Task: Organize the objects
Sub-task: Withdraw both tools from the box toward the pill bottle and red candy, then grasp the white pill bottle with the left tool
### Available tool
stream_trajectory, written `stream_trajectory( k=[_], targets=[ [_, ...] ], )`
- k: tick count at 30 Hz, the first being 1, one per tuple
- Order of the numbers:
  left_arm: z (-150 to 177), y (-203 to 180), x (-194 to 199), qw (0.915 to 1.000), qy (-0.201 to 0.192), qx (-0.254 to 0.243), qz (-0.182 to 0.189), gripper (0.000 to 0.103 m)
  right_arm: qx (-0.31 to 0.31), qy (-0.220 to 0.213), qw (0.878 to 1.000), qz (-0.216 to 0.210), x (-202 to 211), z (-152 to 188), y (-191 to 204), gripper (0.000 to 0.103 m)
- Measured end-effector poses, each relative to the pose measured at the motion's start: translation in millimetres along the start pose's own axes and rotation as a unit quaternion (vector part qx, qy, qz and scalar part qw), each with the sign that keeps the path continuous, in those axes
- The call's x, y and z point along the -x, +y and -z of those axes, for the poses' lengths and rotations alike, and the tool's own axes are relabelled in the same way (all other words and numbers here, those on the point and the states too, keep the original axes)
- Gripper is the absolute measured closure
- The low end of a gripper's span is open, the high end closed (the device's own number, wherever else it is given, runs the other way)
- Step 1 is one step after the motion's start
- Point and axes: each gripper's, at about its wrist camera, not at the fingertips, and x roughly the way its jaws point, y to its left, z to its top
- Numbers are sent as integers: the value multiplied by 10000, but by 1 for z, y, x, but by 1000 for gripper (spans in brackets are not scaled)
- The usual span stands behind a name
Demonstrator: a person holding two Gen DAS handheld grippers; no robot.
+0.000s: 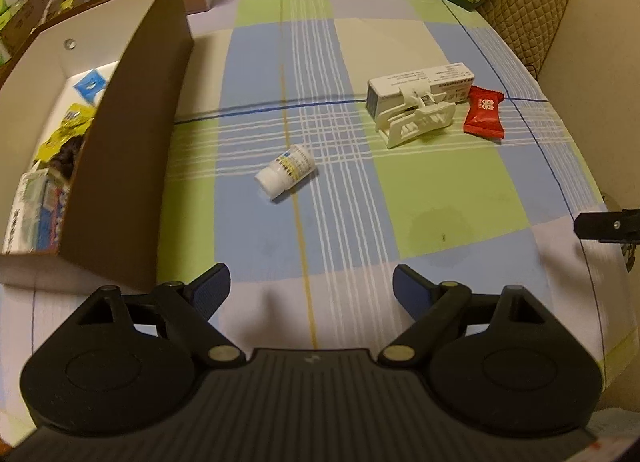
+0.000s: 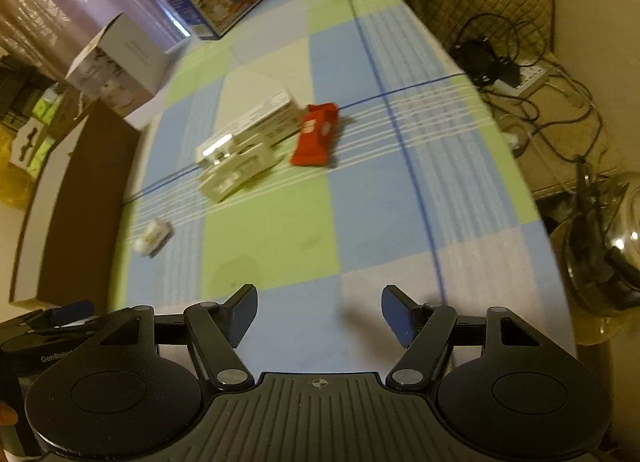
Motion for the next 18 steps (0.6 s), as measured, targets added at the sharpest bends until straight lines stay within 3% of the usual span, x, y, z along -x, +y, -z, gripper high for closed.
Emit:
stream_trajectory(
  k=[6,8,9,18],
  targets=[
    [-22,0,-19,9984,-170,-534,-81,26,-170,-34,9998,36,-5,-5,-9,37],
    [-34,3,-27,9973,-188,-704,-59,38,-176,-33,9998,66,-7,-7,-11,37],
    [-38,6,-30,9969,-194,-756,-31,38,-179,-41,9998,80,-8,-8,-12,37],
    [-66,16,-68,9923,116,-1229,138,51,-264,-57,9996,124,-15,-18,-18,37]
  ],
)
